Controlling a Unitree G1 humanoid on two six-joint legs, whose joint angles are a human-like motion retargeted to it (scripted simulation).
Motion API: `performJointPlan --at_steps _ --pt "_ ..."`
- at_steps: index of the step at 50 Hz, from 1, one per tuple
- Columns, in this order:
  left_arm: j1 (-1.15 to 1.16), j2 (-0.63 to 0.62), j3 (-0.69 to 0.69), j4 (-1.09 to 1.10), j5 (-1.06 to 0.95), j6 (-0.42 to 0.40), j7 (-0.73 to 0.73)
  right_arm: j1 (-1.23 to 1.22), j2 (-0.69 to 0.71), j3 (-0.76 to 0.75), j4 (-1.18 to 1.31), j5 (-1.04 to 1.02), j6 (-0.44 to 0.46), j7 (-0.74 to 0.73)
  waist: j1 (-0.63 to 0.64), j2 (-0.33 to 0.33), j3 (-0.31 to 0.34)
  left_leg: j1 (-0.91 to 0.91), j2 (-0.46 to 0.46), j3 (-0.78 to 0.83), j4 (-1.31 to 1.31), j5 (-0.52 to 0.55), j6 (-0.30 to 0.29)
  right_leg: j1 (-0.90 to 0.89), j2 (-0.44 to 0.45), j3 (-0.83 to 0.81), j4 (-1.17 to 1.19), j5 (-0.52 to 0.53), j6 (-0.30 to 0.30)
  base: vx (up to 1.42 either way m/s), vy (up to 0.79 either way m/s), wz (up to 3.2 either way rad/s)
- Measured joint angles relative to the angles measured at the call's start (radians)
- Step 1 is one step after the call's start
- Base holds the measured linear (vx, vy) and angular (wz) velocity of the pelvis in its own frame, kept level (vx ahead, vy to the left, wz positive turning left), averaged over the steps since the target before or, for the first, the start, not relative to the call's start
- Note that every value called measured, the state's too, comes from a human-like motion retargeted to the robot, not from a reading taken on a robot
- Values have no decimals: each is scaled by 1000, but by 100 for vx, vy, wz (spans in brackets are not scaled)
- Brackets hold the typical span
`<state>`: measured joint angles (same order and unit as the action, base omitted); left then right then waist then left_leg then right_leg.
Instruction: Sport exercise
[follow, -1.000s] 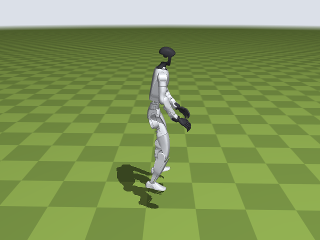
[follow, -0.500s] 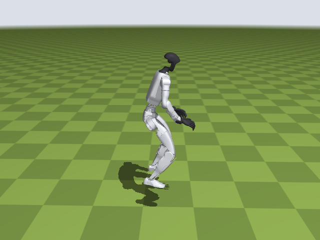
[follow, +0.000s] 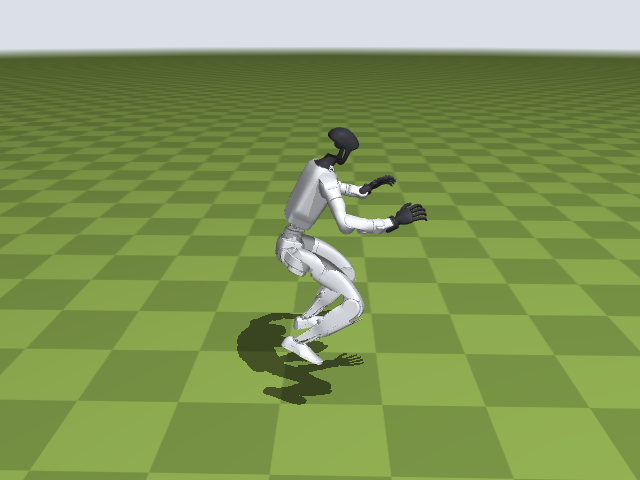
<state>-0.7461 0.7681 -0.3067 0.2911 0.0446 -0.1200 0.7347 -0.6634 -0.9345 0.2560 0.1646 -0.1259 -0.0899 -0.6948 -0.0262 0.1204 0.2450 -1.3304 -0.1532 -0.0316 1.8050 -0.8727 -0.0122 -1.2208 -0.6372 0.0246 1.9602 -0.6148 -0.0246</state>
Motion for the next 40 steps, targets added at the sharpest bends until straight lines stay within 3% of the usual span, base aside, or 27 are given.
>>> performJointPlan --at_steps 2,3,5,6,7,8,10,14,17,20,23,24,27,30,40 --pt "-244 158 -120 -171 -2 -8 54 -252 -108 89 -146 47 -10 -52 31 -13 -41 133 33 -10 -149 0 -17 93 -10 -87 -149 79 11 24 9 -82" --pt "-355 220 -192 -240 1 -15 81 -368 -138 148 -194 57 -14 -89 54 -19 -60 229 62 -11 -245 0 -33 156 -24 -148 -249 156 12 33 12 -147" --pt "-497 300 -335 -355 31 -33 119 -514 -147 271 -260 42 -19 -169 104 -12 -86 497 146 -26 -477 0 -76 354 38 -271 -528 379 52 37 7 -96" --pt "-452 290 -380 -398 69 -41 104 -469 -117 315 -275 3 -15 -203 65 -16 -128 623 270 70 -632 178 -66 455 167 -243 -761 432 193 23 -13 111" --pt "-375 273 -406 -426 114 -46 78 -400 -81 350 -286 -42 -12 -226 39 -16 -171 738 370 151 -814 378 -78 547 287 -232 -994 528 286 6 -31 157" --pt "-234 237 -393 -423 170 -47 28 -282 -31 364 -288 -102 -13 -228 39 -6 -216 831 422 200 -1051 621 -135 620 391 -256 -1223 712 286 1 -30 51" --pt "70 111 -351 -365 260 -50 -71 -38 74 383 -246 -207 -22 -189 26 -2 -272 931 421 222 -1278 906 -209 707 468 -269 -1388 881 286 2 -13 9" --pt "472 -155 -300 -75 408 -46 -193 322 281 382 -7 -336 -16 -95 -9 -1 -263 933 372 121 -1037 724 -171 767 521 -164 -1197 684 286 3 9 42" --pt "652 -338 -268 258 504 -31 -235 510 426 358 246 -408 11 -48 -36 -47 -249 996 285 74 -978 599 -130 841 494 -114 -1114 489 282 -5 7 48" --pt "758 -478 -190 575 483 22 -253 623 540 304 487 -425 44 -13 -27 -75 -248 1040 248 35 -993 444 -108 895 486 -109 -1119 253 220 -11 -2 3" --pt "796 -573 -60 837 356 69 -217 671 630 223 761 -384 79 6 -6 -81 -212 1050 267 23 -985 243 -70 914 484 -149 -1111 -27 148 -14 -4 1" --pt "802 -592 -14 901 308 78 -206 680 651 192 844 -354 86 11 2 -82 -197 1047 278 28 -984 208 -62 915 484 -161 -1112 -69 140 -15 -3 18" --pt "820 -618 98 1010 188 88 -197 713 689 106 1016 -255 90 25 24 -79 -169 1047 299 35 -1024 197 -56 925 490 -196 -1156 -77 136 -14 -3 17" --pt "854 -605 144 1013 135 87 -213 763 689 50 1057 -196 89 43 40 -76 -176 1061 299 40 -1118 265 -72 941 489 -224 -1238 -27 140 -11 -2 13" --pt "767 -487 143 838 109 68 -180 746 627 38 949 -160 74 44 46 -104 -225 1122 265 59 -1394 429 -78 950 465 -250 -1381 64 146 -7 0 13"
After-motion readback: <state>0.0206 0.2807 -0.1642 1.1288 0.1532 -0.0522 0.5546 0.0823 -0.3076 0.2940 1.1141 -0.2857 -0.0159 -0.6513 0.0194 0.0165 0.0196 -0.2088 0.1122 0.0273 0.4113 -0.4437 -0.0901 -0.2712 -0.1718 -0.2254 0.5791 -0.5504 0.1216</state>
